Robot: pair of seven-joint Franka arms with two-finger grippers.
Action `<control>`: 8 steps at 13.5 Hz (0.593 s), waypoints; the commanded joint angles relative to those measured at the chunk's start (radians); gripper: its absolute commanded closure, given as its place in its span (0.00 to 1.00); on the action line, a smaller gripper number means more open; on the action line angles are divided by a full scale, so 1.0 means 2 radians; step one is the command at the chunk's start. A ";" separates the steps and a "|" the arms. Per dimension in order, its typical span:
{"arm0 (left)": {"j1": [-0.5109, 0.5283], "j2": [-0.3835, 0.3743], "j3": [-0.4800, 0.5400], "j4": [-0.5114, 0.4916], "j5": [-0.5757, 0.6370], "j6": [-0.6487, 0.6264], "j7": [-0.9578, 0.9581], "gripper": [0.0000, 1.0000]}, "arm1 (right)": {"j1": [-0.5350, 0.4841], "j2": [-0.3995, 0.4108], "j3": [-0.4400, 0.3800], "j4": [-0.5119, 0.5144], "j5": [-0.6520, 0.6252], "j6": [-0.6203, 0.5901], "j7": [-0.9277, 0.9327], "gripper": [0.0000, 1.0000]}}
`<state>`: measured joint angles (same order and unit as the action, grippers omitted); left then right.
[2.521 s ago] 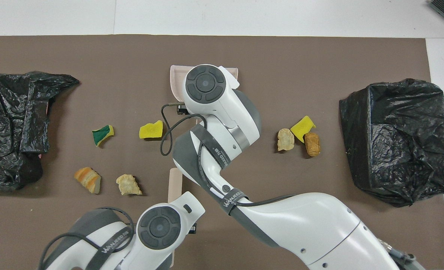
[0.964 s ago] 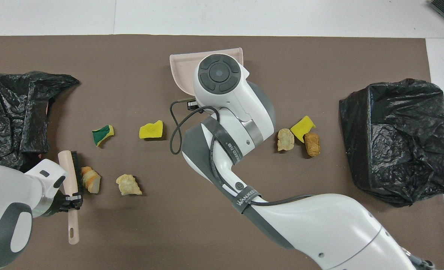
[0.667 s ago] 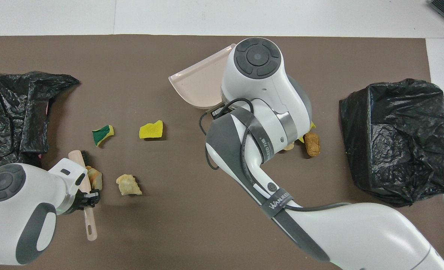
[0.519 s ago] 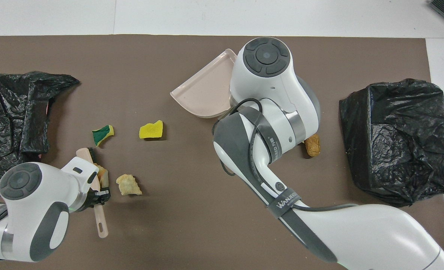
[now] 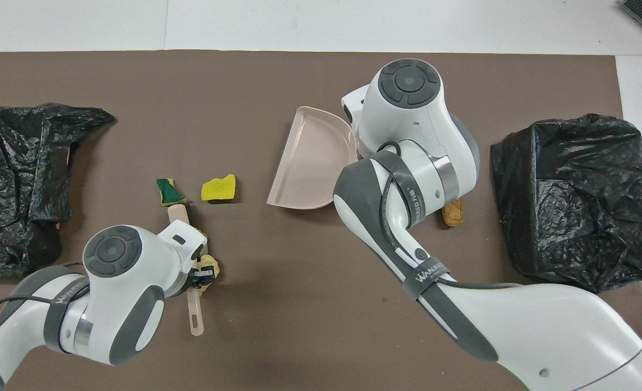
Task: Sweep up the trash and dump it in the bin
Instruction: 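Lift the brush with the left gripper while the right gripper positions the dustpan, then sweep scraps into the dustpan with the brush in the left gripper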
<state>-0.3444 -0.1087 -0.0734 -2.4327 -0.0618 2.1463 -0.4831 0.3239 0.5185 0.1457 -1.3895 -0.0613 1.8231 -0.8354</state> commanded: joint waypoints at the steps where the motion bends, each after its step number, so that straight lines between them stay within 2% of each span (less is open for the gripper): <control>1: -0.023 0.034 0.004 0.035 -0.010 -0.006 0.006 1.00 | 0.002 -0.008 0.003 -0.026 -0.006 0.013 -0.067 1.00; 8: -0.086 0.091 0.003 0.085 -0.068 -0.004 0.006 1.00 | 0.016 0.015 0.003 -0.025 -0.015 0.026 -0.096 1.00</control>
<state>-0.4705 0.0129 -0.0773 -2.3041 -0.1502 2.1447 -0.4824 0.3594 0.5399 0.1467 -1.4290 -0.0784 1.8497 -0.9956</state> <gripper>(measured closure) 0.744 0.683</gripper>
